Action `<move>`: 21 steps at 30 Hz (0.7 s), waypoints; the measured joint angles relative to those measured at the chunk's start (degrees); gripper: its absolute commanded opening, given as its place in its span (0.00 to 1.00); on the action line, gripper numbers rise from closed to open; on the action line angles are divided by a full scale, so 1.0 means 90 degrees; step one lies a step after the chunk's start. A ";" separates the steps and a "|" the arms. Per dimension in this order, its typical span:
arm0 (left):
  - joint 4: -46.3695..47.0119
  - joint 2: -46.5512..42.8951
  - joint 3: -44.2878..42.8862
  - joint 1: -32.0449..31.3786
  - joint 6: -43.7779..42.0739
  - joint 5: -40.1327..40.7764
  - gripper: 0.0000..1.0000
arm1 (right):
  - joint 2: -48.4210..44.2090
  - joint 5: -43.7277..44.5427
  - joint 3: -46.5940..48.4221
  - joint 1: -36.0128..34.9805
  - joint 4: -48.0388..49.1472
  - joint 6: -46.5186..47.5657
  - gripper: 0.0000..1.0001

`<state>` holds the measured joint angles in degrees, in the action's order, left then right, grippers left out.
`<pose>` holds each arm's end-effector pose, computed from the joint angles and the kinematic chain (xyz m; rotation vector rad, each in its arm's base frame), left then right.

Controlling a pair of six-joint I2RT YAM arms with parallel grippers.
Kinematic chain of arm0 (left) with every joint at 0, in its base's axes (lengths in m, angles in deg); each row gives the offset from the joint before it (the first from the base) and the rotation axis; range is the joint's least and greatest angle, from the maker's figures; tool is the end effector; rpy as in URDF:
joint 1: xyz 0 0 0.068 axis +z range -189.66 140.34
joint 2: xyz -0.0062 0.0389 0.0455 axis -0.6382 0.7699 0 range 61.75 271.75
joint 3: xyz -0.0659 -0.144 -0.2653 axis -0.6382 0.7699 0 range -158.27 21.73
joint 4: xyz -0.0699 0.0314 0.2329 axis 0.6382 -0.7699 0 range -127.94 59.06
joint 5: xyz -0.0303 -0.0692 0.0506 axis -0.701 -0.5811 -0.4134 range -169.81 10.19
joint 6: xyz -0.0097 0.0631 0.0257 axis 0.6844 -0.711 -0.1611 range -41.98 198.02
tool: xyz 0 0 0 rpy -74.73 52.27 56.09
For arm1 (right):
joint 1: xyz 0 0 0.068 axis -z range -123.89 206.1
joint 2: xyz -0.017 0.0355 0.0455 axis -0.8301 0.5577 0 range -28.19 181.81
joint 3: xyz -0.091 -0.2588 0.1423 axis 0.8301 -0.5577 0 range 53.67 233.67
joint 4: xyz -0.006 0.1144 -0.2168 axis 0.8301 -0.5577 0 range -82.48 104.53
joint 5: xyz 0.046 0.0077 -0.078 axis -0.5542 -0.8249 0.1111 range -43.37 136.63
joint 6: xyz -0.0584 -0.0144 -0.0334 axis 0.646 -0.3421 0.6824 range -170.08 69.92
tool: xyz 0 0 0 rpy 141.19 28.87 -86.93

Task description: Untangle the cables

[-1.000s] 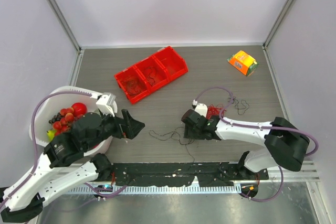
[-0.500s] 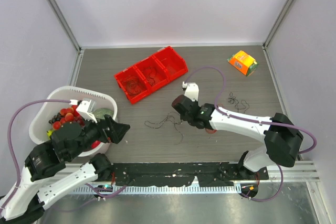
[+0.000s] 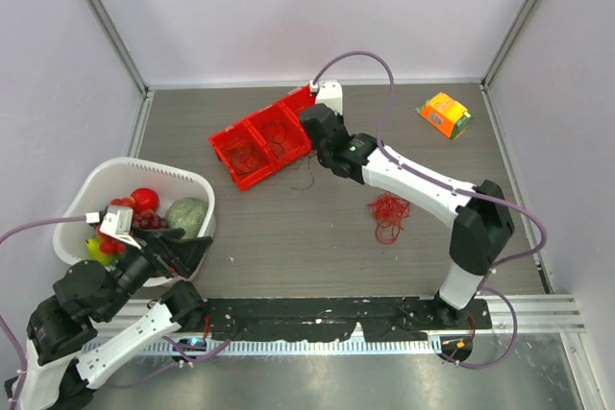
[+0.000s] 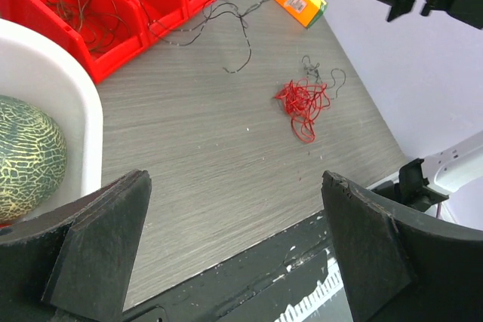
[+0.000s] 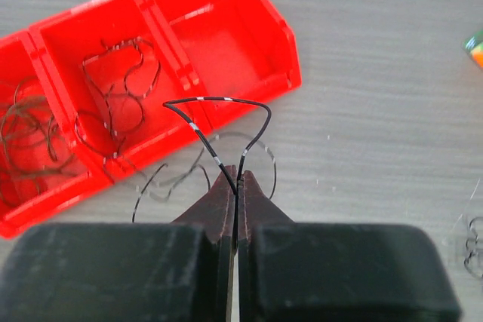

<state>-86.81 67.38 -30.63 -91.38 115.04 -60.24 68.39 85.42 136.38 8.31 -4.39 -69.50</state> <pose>-0.0118 0.0450 0.3299 -0.0314 1.7964 -0.8399 0.2867 0.2644 0.3530 -0.1161 2.0031 0.0172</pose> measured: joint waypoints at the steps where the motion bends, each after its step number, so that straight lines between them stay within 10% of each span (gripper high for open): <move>1: -0.0002 -0.0112 0.0015 0.0000 0.0002 0.0029 1.00 | 0.0189 0.0036 0.0236 0.0017 0.0046 0.0141 0.01; 21: -0.0010 0.0107 0.0024 0.0000 0.0029 0.0068 0.99 | 0.3628 0.0053 0.3551 0.0267 0.1331 0.1620 0.01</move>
<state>-86.90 68.34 -30.41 -91.38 115.30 -59.62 101.04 85.90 168.34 10.72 7.59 -54.92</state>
